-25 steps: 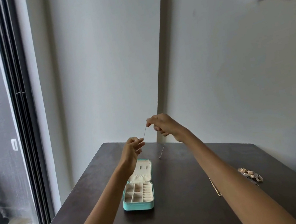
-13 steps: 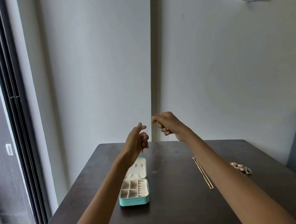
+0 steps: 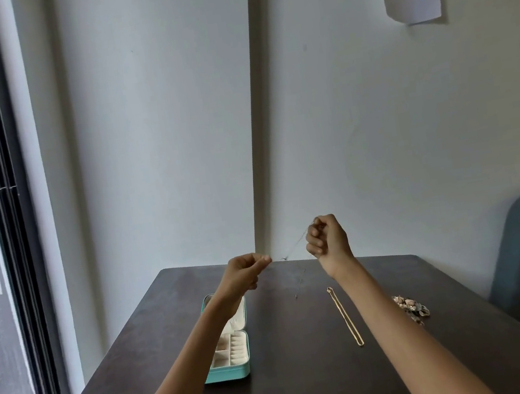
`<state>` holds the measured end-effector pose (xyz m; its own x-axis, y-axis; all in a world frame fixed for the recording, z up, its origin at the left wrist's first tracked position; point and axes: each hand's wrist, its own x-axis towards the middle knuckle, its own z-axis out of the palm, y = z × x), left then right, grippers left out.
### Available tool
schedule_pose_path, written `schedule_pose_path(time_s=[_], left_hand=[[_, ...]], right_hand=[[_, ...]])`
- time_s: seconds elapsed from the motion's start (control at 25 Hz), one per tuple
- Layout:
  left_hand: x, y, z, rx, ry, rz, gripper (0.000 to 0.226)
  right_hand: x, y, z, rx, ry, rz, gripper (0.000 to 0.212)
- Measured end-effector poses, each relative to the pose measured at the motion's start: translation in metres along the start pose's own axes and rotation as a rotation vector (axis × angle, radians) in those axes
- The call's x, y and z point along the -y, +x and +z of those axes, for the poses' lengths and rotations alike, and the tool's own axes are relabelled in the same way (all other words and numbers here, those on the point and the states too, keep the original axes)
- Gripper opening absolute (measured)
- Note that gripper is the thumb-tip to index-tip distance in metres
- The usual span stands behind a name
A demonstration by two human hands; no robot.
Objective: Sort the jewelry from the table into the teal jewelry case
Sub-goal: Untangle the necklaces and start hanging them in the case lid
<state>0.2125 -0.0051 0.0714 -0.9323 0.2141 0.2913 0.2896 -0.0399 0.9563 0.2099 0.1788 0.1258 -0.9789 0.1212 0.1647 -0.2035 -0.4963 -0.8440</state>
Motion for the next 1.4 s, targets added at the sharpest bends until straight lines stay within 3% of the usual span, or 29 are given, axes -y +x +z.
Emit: schedule_pose_path(time_s=[0.12, 0.36, 0.48, 0.6, 0.76, 0.88, 1.08, 1.24, 1.4], left_hand=[[0.012, 0.001, 0.004, -0.03, 0.005, -0.022, 0.022], [0.018, 0.007, 0.022, 0.039, 0.117, -0.044, 0.008], [0.009, 0.01, 0.037, 0.063, 0.096, -0.018, 0.038], [0.007, 0.012, 0.058, 0.128, 0.048, 0.016, 0.03], [-0.001, 0.017, 0.059, -0.123, -0.026, 0.103, 0.02], [0.003, 0.021, 0.051, -0.239, -0.09, 0.073, 0.021], [0.02, 0.026, 0.033, -0.41, -0.288, -0.007, 0.014], [0.033, 0.024, 0.028, -0.398, -0.281, -0.092, 0.017], [0.039, 0.018, 0.035, -0.199, -0.244, -0.201, 0.012]], right_hand=[[0.003, -0.001, -0.016, -0.009, -0.063, 0.019, 0.021], [0.01, -0.001, -0.022, 0.18, -0.625, 0.126, 0.018], [0.011, -0.003, -0.018, 0.227, -0.73, 0.163, 0.018], [0.005, -0.011, -0.031, 0.243, -0.823, 0.221, 0.019], [0.006, -0.008, -0.031, 0.23, -0.851, 0.19, 0.026], [0.008, -0.006, -0.044, 0.21, -0.859, 0.232, 0.029], [0.007, 0.007, -0.064, 0.027, -0.509, 0.229, 0.022], [0.01, 0.012, -0.059, 0.035, -0.383, 0.166, 0.016], [0.017, 0.014, -0.036, 0.188, -0.671, 0.097, 0.018]])
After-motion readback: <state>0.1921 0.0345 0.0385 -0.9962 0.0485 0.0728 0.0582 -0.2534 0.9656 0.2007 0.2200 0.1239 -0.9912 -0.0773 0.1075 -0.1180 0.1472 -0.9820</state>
